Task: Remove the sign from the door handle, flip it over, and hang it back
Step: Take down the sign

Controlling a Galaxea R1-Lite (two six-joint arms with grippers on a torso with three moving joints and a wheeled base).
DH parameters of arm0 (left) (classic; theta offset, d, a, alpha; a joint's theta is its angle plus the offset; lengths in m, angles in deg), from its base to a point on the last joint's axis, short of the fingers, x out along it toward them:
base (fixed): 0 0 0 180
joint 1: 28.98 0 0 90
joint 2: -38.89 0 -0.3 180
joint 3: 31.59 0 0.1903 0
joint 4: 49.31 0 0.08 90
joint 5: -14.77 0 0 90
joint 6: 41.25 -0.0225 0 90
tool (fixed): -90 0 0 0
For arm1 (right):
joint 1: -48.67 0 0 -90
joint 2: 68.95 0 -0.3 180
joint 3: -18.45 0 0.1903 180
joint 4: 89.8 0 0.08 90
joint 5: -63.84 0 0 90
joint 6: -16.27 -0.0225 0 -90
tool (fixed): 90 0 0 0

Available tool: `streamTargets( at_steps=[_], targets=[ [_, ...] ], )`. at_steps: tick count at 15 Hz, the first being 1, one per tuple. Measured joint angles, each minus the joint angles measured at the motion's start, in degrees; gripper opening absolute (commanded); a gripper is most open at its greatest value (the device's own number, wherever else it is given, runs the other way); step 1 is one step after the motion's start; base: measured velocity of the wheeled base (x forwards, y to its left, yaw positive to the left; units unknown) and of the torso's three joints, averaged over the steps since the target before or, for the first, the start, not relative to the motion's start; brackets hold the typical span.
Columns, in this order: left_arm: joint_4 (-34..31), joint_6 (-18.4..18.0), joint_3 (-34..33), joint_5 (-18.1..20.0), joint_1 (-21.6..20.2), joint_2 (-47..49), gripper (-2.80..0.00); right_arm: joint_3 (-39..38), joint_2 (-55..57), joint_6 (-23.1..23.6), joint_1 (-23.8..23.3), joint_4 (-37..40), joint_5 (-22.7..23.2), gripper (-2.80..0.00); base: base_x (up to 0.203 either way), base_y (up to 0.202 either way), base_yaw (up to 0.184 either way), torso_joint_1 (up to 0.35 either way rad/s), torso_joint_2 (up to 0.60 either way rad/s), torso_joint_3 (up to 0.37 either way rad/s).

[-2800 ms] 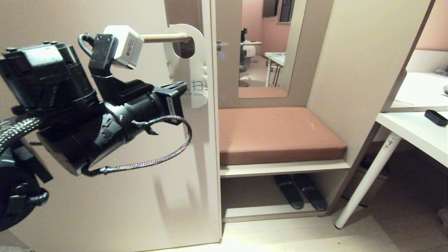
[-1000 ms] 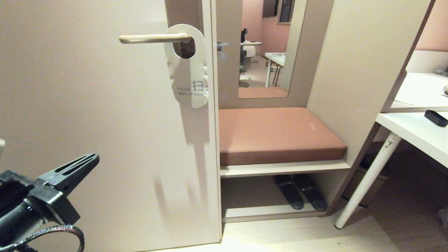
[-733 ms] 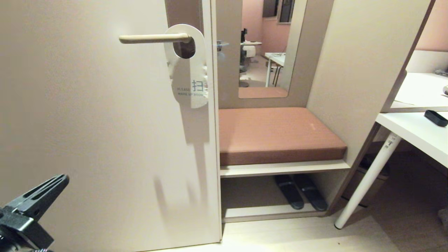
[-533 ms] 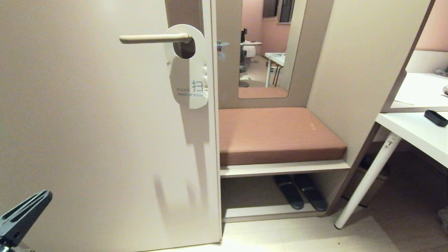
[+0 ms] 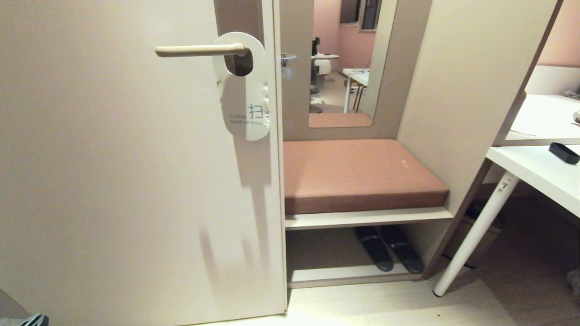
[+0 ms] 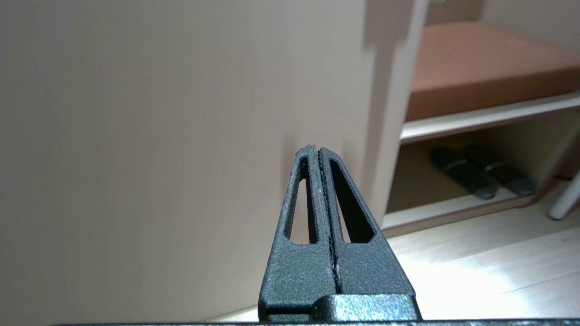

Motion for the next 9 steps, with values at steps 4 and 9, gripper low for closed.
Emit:
streamTargets(
  at_steps=[4,9],
  targets=[
    [-9.5,0.63,-0.07,-0.38,-2.44,-8.28,-2.8,0.0,0.0,-0.02,0.0,0.0,0.0,-2.8,0.0,0.0,0.0,0.0,0.0,0.0],
    [-13.18,0.69,-0.07,-3.68,-2.14,-15.6,-2.8,0.0,0.0,0.0,0.0,-0.02,-0.01,-2.8,0.0,0.0,0.0,0.0,0.0,0.0]
  ],
)
